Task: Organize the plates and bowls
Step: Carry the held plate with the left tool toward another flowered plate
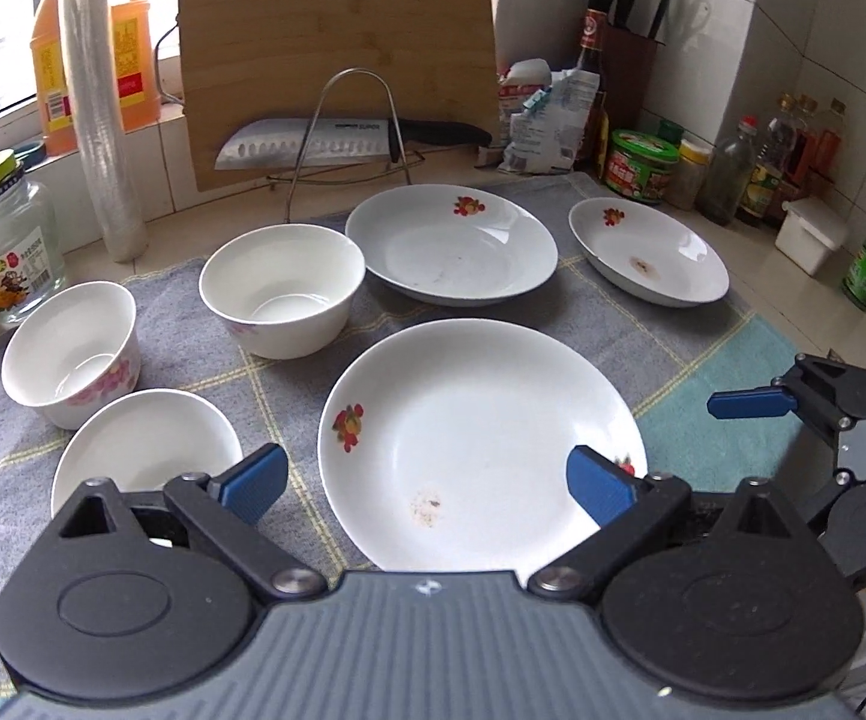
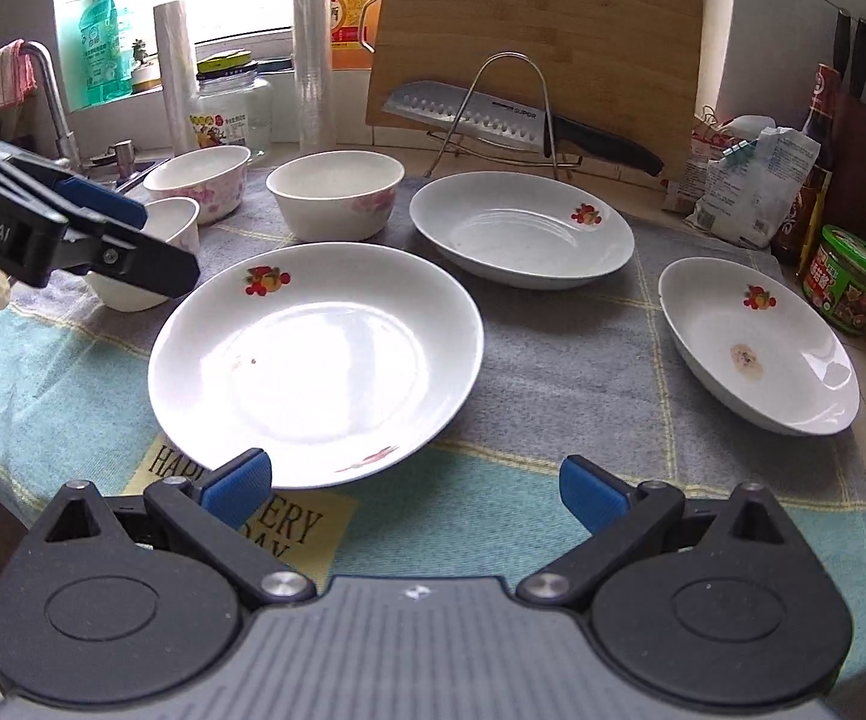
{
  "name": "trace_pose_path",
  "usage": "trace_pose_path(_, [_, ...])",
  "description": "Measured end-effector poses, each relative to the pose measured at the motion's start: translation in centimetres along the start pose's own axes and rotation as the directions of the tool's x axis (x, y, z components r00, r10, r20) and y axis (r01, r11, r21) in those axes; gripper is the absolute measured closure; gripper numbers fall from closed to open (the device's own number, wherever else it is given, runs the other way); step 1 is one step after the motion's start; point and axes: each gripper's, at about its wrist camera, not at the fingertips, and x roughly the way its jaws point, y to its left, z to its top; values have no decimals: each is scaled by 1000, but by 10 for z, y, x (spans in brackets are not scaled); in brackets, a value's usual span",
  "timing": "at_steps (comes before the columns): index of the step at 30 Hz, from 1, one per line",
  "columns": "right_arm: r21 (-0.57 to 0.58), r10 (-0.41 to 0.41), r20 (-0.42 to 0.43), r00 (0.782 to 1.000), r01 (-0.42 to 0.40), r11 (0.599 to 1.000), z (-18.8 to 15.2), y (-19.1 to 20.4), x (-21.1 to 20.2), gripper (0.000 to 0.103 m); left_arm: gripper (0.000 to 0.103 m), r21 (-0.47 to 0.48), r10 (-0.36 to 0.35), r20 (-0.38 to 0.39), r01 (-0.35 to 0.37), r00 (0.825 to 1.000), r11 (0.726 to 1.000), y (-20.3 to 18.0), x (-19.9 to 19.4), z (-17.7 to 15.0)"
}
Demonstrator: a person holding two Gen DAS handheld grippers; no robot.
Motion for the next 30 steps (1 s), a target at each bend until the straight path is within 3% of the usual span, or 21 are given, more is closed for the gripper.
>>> trace_pose_path(7, [-110,59,-42,997,-63,992,-8,17,11,0,4,74,-59,-81,65,995,995,5,20,9])
trace_pose_path(14, [-199,110,-61,992,-120,973,-12,18,29,0,5,69,-80,-179,94,981,993,14,45,31])
trace_pose_path(22, [-211,144,-55,988,-153,966,-13,12,42,0,8,78,-42,-217,60,975,995,21,73,53])
trace_pose_path(25, [-210,153,-48,987,-159,965,-12,10,44,0,15,45,-74,-240,88,968,995,25,82,59])
trace_pose_path(30, [-212,163,-41,986,-168,963,-9,8,49,0,23,33,-52,-270,64,961,997,30,96,64])
